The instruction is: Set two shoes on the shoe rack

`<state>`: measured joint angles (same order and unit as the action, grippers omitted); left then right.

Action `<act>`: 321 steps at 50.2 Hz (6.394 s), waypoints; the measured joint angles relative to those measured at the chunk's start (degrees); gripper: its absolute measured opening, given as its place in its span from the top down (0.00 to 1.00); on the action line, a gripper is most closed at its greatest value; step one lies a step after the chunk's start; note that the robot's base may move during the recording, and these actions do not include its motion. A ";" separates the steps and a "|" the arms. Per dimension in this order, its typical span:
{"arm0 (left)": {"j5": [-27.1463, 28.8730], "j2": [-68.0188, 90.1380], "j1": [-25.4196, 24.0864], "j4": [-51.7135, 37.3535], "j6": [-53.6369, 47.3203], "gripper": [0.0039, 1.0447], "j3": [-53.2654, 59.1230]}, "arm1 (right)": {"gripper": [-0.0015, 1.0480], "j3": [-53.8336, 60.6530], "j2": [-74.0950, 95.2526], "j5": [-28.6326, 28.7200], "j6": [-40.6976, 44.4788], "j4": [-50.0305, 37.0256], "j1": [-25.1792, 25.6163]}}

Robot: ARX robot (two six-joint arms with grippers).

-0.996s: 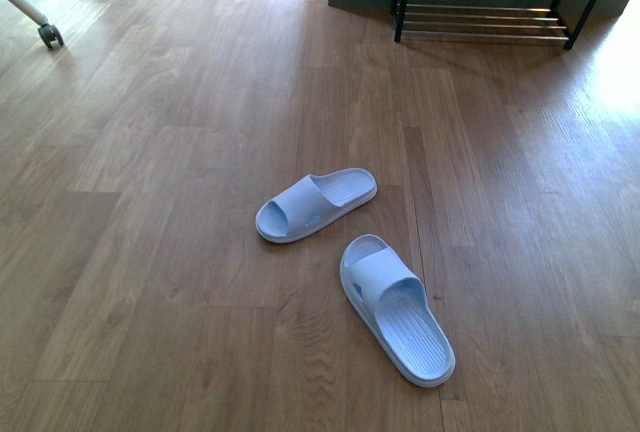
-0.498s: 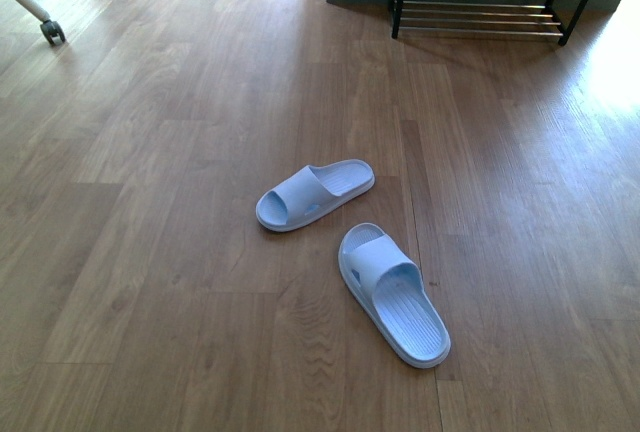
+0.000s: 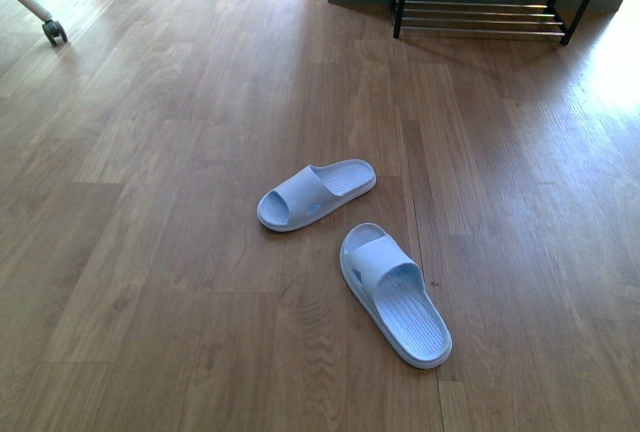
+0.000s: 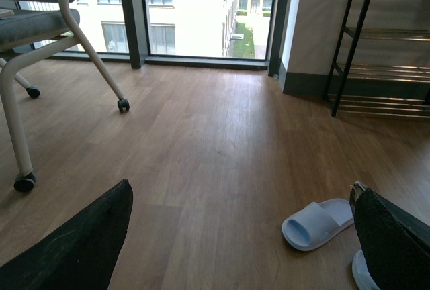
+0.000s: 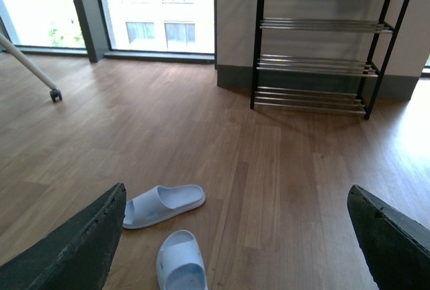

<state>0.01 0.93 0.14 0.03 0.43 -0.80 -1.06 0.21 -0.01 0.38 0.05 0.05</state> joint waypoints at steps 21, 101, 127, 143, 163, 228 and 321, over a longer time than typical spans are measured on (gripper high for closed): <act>0.00 0.00 0.00 0.00 0.00 0.09 0.00 | 0.09 0.00 0.00 0.02 0.00 0.00 0.00; 0.00 0.00 0.00 0.00 0.00 0.09 0.00 | 0.09 -30.88 128.39 3.13 37.03 -42.32 11.02; 0.00 0.00 0.00 0.00 0.00 0.09 0.00 | 0.09 -42.14 148.39 4.37 37.16 -34.45 6.67; 0.00 0.00 0.00 0.00 0.00 0.09 0.00 | 0.09 -46.49 152.98 6.73 27.93 -32.22 2.78; 0.00 0.00 0.00 0.00 0.00 0.09 0.00 | 0.09 -48.54 155.36 8.15 23.17 -30.23 2.56; 0.00 0.00 0.00 0.00 0.00 0.09 0.00 | 0.09 -51.65 161.28 14.16 19.80 -40.22 0.44; 0.00 0.00 0.00 0.00 0.00 0.09 0.00 | 0.16 -50.23 162.68 10.97 24.00 -47.54 -0.44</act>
<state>0.01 0.93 0.14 0.03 0.43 -0.80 -51.29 162.89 10.96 24.38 -47.48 -0.38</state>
